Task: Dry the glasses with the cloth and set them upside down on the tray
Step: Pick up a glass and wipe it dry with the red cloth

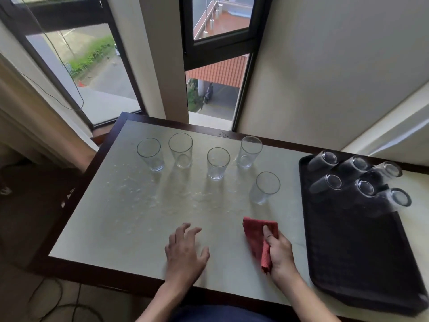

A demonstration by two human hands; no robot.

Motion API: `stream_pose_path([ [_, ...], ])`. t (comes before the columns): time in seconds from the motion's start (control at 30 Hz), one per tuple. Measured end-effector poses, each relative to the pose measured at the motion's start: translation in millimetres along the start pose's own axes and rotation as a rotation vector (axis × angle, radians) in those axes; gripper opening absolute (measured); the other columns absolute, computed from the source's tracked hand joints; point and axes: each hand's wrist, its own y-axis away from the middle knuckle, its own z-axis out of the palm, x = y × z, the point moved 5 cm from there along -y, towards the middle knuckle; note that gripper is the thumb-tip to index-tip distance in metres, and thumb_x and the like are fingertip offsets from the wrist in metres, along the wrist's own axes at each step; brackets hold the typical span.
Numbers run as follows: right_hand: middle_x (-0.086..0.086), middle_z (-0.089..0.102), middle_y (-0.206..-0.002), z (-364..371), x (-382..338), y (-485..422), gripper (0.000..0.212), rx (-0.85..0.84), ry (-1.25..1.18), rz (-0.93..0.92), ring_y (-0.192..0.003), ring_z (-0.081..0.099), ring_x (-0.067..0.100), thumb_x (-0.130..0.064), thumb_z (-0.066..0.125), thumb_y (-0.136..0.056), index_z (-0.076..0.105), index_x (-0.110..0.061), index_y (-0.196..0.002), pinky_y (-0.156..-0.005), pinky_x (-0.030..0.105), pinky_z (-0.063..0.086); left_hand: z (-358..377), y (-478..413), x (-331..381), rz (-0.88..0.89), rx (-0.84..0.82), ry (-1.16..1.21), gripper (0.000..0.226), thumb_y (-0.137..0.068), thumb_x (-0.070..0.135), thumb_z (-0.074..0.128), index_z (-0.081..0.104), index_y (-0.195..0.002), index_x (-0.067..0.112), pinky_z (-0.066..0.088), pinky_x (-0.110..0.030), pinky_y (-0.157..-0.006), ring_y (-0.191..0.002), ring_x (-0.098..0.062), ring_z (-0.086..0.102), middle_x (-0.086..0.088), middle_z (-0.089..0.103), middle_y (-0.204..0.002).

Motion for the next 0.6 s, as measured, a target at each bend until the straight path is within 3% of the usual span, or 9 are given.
stream_pose_path([
  [0.07,0.022,0.073,-0.084,-15.2,-4.9,-0.4,0.016,0.061,-0.163,0.115,-0.064,0.071,0.035,-0.019,0.056,-0.098,0.063,-0.006,-0.104,-0.072,0.057,0.055,6.7,-16.5,31.6,0.079,-0.041,0.072,0.055,-0.086,0.034,0.07,0.052,-0.138,0.027,0.032,-0.033,-0.107,-0.134,-0.019,0.038,0.005,0.04,-0.145],
  [0.13,0.028,0.071,-0.099,-26.7,-11.7,-3.3,0.029,0.099,-0.272,0.174,-0.075,0.071,0.04,-0.028,0.059,-0.093,0.062,-0.009,-0.115,-0.079,0.065,0.053,12.3,-34.7,64.9,0.137,-0.071,0.151,0.059,-0.083,0.03,0.073,0.053,-0.138,0.021,0.033,-0.031,-0.108,-0.132,-0.021,0.044,0.001,0.046,-0.141],
  [0.2,0.027,0.069,-0.108,-36.8,-20.4,-5.3,0.039,0.123,-0.357,0.185,-0.085,0.07,0.041,-0.034,0.06,-0.092,0.062,-0.01,-0.121,-0.08,0.057,0.055,17.1,-53.9,97.7,0.187,-0.093,0.2,0.065,-0.081,0.026,0.076,0.051,-0.14,0.015,0.034,-0.031,-0.11,-0.132,-0.024,0.047,-0.003,0.049,-0.139],
  [0.27,0.023,0.072,-0.099,-45.8,-30.5,-7.9,0.037,0.138,-0.403,0.187,-0.086,0.067,0.038,-0.037,0.055,-0.095,0.063,-0.01,-0.119,-0.08,0.05,0.054,23.7,-72.9,128.8,0.235,-0.11,0.191,0.075,-0.08,0.028,0.077,0.044,-0.145,0.012,0.034,-0.032,-0.111,-0.136,-0.026,0.044,-0.006,0.047,-0.144],
  [0.33,0.023,0.072,-0.096,-51.0,-36.0,-11.3,0.043,0.123,-0.422,0.201,-0.086,0.066,0.038,-0.041,0.052,-0.095,0.063,-0.008,-0.12,-0.081,0.05,0.052,29.6,-90.3,155.3,0.254,-0.125,0.201,0.09,-0.077,0.034,0.081,0.034,-0.151,0.013,0.033,-0.035,-0.114,-0.141,-0.025,0.04,-0.006,0.042,-0.151],
  [0.4,0.025,0.07,-0.107,-53.5,-39.9,-13.3,0.048,0.115,-0.445,0.196,-0.092,0.066,0.039,-0.044,0.052,-0.095,0.062,-0.007,-0.124,-0.083,0.051,0.052,36.2,-103.8,171.2,0.217,-0.141,0.268,0.101,-0.073,0.036,0.086,0.03,-0.154,0.014,0.034,-0.038,-0.115,-0.142,-0.024,0.039,-0.004,0.04,-0.156],
  [0.53,0.019,0.075,-0.086,-56.2,-43.3,-12.3,0.044,0.106,-0.462,0.171,-0.089,0.065,0.036,-0.043,0.046,-0.099,0.065,-0.005,-0.11,-0.085,0.049,0.05,43.7,-114.2,176.8,0.124,-0.157,0.464,0.081,-0.073,0.027,0.088,0.046,-0.141,0.017,0.039,-0.024,-0.1,-0.131,-0.02,0.053,0.001,0.056,-0.143],
  [0.6,0.019,0.075,-0.087,-54.2,-44.8,-9.7,0.046,0.095,-0.487,0.149,-0.092,0.064,0.037,-0.046,0.045,-0.098,0.066,-0.007,-0.109,-0.09,0.052,0.048,42.3,-111.3,169.7,0.114,-0.145,0.482,0.071,-0.073,0.028,0.088,0.051,-0.133,0.018,0.038,-0.021,-0.09,-0.121,-0.014,0.058,0.006,0.062,-0.133],
])
